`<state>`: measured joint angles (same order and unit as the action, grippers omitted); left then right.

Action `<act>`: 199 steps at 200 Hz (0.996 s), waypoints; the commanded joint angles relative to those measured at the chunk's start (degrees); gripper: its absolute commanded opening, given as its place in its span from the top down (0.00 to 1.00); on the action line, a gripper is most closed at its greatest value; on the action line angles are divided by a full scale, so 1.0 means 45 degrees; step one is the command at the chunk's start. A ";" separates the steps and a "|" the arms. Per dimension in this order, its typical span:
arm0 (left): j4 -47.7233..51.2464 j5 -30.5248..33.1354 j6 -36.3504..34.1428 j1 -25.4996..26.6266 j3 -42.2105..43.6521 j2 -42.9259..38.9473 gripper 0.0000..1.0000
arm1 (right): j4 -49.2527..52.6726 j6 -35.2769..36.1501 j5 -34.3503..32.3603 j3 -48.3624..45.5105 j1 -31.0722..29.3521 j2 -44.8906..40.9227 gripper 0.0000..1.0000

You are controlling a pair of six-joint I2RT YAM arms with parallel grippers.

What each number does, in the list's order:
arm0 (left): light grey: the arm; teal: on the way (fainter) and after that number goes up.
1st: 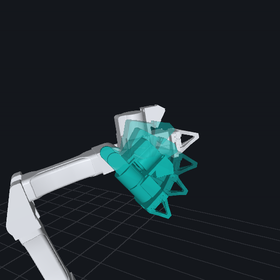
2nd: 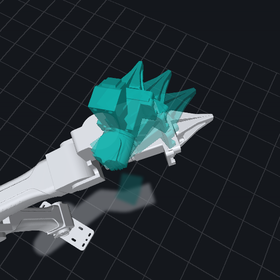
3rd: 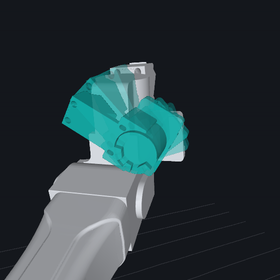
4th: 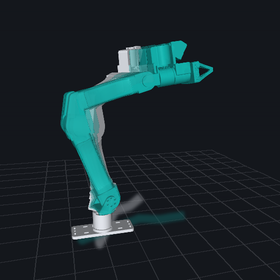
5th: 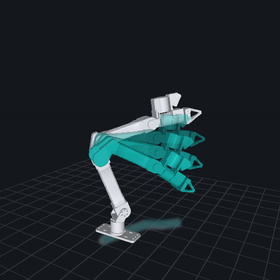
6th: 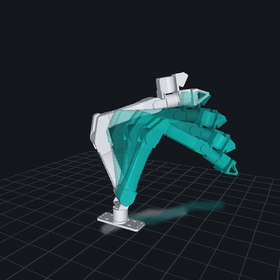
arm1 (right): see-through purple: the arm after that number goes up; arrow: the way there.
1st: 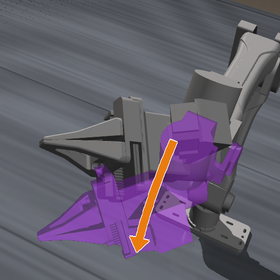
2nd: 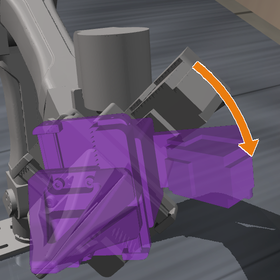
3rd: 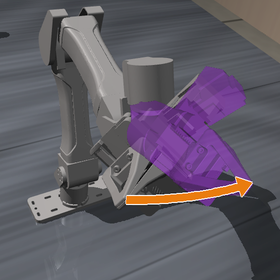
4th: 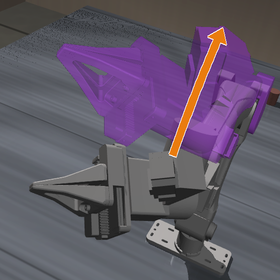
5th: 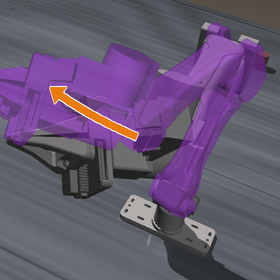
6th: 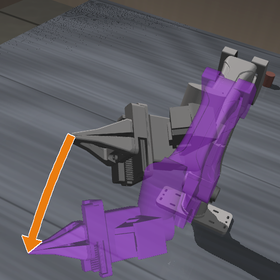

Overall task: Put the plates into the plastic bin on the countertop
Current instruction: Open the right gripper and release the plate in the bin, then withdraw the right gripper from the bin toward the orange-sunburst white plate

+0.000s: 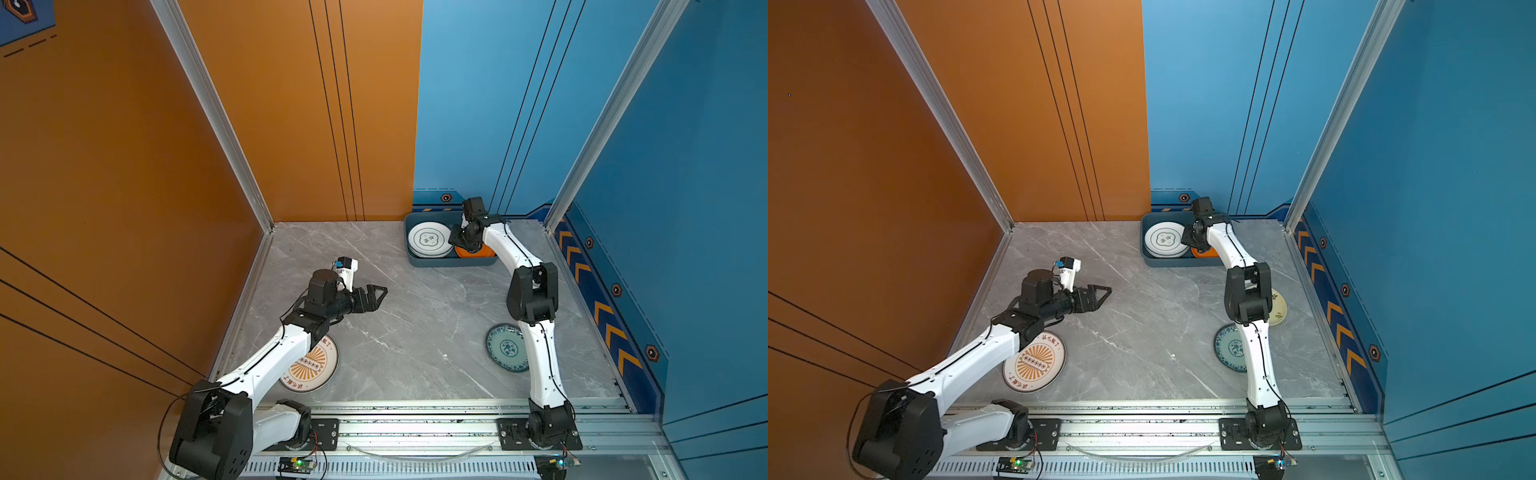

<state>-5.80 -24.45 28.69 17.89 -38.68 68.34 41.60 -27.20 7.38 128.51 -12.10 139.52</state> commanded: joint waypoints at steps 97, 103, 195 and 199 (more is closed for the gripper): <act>0.2989 0.1680 0.0941 -0.2910 -0.0299 -0.2651 0.02 | -0.4714 -0.0458 0.4622 -1.0685 -0.2404 -0.9329 0.49; 0.3177 0.1748 0.0994 -0.3188 -0.0363 -0.2829 0.02 | -0.5117 -0.0694 0.4781 -1.1290 -0.2871 -0.9617 0.49; 0.4260 0.1270 0.1484 -0.5752 -0.0209 -0.3753 0.02 | -1.0519 -0.4988 0.4439 -1.3921 -0.8112 -0.7820 0.49; 0.4249 0.1272 0.1486 -0.5776 -0.0165 -0.3777 0.02 | -1.0619 -0.5087 0.4486 -1.3825 -0.8250 -0.7569 0.49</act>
<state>12.36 -17.39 34.15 -7.40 -40.29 52.90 2.57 -43.66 26.96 65.65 -46.06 100.42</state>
